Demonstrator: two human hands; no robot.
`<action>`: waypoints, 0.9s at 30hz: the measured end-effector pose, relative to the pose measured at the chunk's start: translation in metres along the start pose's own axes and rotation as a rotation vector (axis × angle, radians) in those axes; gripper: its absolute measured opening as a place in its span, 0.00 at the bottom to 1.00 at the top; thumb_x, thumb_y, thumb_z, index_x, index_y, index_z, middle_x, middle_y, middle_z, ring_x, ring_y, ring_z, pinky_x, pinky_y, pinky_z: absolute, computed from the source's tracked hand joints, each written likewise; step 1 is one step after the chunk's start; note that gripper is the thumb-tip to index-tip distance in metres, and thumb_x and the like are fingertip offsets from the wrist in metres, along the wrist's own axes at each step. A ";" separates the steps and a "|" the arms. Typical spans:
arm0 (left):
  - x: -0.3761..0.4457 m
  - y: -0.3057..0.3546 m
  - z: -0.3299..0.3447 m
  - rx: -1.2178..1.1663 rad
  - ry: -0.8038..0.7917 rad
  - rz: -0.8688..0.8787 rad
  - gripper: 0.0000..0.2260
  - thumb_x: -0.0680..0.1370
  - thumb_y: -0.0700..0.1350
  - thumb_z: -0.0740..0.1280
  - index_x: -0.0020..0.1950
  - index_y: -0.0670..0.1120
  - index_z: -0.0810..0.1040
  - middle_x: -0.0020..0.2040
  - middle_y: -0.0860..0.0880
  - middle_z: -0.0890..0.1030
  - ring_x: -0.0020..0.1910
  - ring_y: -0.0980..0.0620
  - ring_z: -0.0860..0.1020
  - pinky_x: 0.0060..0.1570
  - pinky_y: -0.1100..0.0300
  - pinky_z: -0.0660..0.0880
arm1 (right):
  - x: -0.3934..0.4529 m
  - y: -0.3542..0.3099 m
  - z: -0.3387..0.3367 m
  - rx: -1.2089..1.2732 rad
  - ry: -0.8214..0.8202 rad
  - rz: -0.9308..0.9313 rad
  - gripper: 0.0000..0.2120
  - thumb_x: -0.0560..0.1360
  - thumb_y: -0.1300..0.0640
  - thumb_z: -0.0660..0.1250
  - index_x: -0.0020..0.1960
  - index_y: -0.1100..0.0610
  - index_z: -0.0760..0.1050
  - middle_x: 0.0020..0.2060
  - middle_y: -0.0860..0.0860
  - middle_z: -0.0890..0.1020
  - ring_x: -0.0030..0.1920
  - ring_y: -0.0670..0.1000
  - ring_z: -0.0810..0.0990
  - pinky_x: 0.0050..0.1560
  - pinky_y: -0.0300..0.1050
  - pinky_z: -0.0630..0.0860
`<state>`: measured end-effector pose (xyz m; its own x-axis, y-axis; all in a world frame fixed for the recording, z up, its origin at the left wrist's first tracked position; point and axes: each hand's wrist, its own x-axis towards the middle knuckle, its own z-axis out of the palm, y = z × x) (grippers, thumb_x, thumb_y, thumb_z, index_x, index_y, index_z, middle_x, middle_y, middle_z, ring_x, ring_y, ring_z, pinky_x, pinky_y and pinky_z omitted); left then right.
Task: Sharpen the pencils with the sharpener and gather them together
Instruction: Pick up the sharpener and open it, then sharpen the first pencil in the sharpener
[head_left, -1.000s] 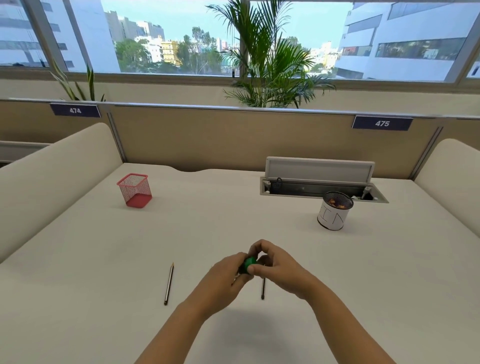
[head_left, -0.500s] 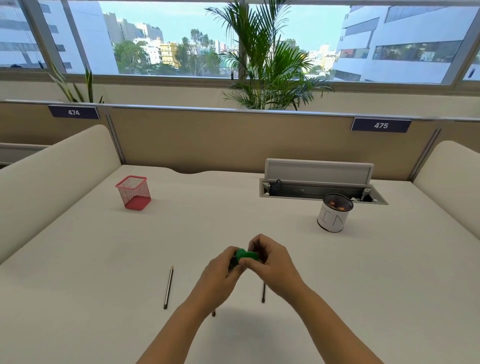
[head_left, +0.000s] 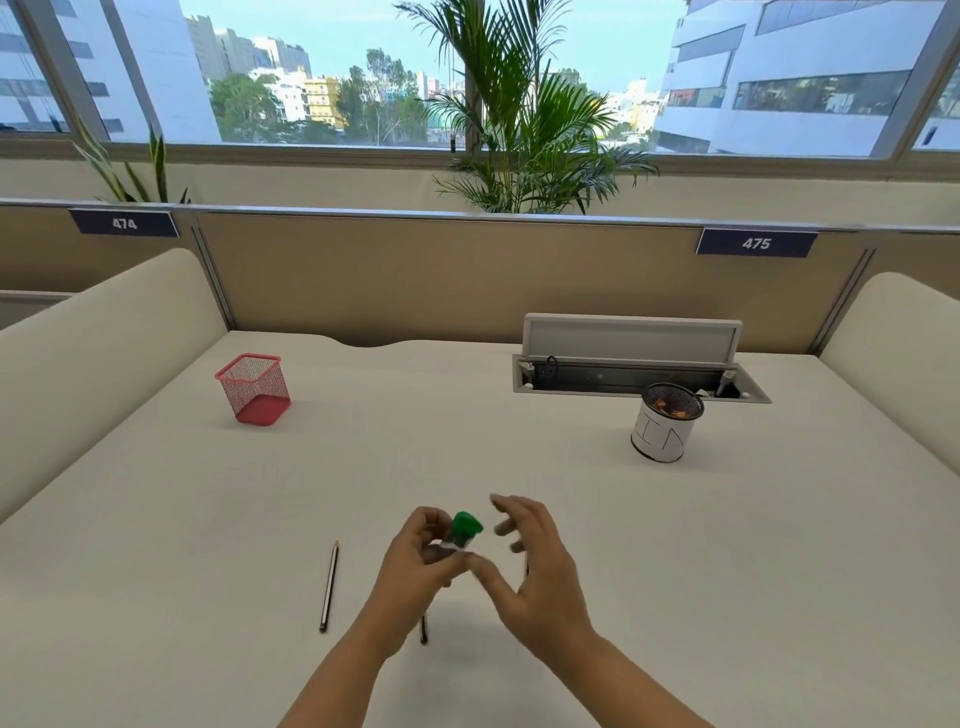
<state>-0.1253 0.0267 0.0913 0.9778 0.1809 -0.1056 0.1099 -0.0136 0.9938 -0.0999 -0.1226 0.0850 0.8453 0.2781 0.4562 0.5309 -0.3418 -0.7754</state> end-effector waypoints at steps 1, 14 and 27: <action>0.001 -0.002 -0.004 -0.032 0.006 -0.015 0.16 0.62 0.40 0.72 0.48 0.44 0.74 0.46 0.47 0.79 0.35 0.52 0.76 0.35 0.62 0.71 | 0.001 0.007 -0.001 -0.016 0.059 0.103 0.19 0.72 0.48 0.67 0.62 0.49 0.70 0.56 0.41 0.73 0.50 0.41 0.76 0.47 0.32 0.73; 0.010 -0.006 -0.019 -0.340 -0.047 -0.180 0.21 0.54 0.40 0.77 0.45 0.41 0.82 0.37 0.48 0.81 0.32 0.52 0.73 0.32 0.63 0.73 | 0.032 0.056 -0.002 -0.722 -0.387 0.728 0.08 0.76 0.53 0.60 0.49 0.57 0.75 0.42 0.49 0.75 0.41 0.51 0.75 0.32 0.40 0.66; 0.014 0.006 -0.012 -0.365 -0.043 -0.160 0.15 0.59 0.33 0.74 0.45 0.40 0.79 0.36 0.45 0.81 0.34 0.50 0.74 0.30 0.63 0.73 | 0.054 0.021 -0.032 -0.111 -0.209 0.470 0.03 0.79 0.58 0.58 0.49 0.56 0.70 0.36 0.46 0.75 0.36 0.48 0.72 0.39 0.43 0.69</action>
<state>-0.1131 0.0414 0.0962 0.9610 0.1112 -0.2533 0.1981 0.3628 0.9106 -0.0414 -0.1438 0.1078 0.9699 0.2410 -0.0350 0.1103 -0.5628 -0.8192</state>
